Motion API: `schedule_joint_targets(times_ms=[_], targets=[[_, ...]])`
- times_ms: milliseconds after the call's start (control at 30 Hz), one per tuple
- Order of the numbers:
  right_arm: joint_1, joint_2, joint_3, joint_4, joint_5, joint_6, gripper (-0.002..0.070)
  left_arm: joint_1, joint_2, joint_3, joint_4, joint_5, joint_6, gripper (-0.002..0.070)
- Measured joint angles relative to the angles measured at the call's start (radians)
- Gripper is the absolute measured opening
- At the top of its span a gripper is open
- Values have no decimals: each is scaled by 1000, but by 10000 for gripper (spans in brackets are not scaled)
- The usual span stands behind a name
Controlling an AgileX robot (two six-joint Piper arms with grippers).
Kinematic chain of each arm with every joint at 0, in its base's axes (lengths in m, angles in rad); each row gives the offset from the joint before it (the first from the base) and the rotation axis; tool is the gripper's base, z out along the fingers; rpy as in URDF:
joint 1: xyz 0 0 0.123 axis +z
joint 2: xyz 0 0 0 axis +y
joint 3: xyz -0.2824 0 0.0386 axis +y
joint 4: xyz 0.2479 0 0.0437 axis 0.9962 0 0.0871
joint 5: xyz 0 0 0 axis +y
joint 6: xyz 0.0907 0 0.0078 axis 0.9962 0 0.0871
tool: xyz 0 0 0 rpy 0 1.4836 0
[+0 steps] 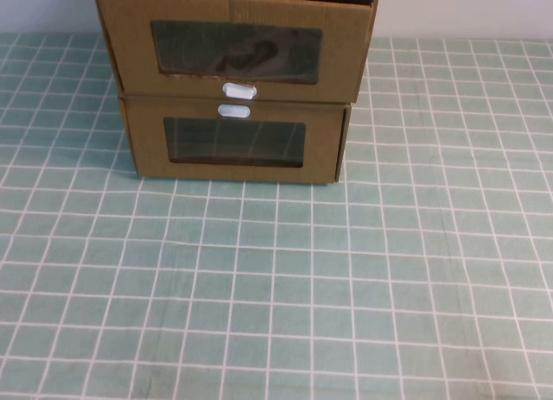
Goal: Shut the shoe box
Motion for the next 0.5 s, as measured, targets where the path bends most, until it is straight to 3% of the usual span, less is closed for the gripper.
schedule_joint_targets(times_ms=[500], targets=[[-3, 0, 17, -3, 64, -35, -14, 0, 0, 0, 0, 0, 0, -5]])
